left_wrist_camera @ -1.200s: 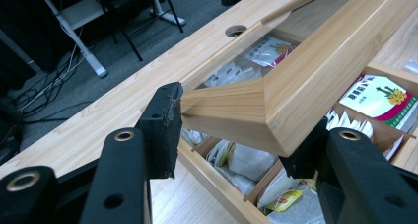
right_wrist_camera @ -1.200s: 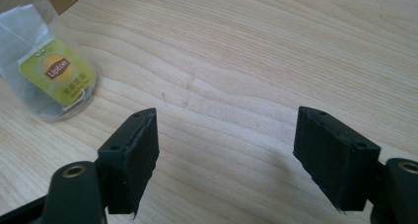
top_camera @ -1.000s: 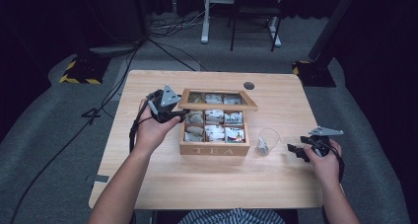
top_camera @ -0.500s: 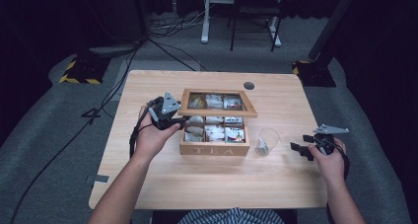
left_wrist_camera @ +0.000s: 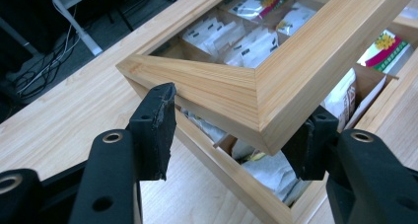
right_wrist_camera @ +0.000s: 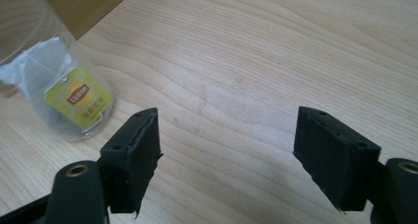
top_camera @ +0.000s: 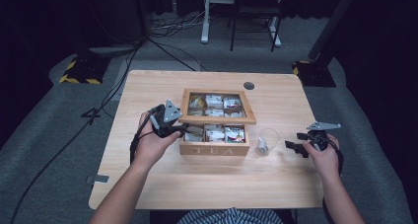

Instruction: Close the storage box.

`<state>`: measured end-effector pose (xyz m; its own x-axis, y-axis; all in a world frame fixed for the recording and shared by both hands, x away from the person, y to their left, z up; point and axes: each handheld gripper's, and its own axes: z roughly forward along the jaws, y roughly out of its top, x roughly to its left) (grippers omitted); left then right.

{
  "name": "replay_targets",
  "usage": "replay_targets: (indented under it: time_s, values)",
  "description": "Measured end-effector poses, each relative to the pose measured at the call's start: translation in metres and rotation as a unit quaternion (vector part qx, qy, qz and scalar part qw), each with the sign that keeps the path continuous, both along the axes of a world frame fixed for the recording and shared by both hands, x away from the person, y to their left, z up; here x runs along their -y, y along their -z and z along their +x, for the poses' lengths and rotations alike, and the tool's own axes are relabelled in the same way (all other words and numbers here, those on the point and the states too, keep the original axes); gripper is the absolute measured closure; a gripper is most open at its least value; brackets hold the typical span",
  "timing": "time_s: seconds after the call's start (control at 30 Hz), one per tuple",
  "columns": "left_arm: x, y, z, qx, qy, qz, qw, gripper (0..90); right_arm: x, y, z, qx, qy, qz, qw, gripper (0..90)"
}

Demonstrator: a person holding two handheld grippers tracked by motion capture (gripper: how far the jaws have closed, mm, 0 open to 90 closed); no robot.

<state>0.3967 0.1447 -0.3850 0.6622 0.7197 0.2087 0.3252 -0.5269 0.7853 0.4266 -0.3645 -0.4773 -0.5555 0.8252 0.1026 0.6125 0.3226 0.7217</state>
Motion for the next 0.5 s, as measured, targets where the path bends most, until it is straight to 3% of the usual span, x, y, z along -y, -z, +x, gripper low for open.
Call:
replay_targets:
  time_s: [0.5]
  values:
    - [0.0026, 0.0101, -0.0055, -0.005, -0.003, 0.021, 0.9998, 42.9, -0.0079, 0.0023, 0.0085, -0.008, -0.009, 0.004, 0.9999, 26.1]
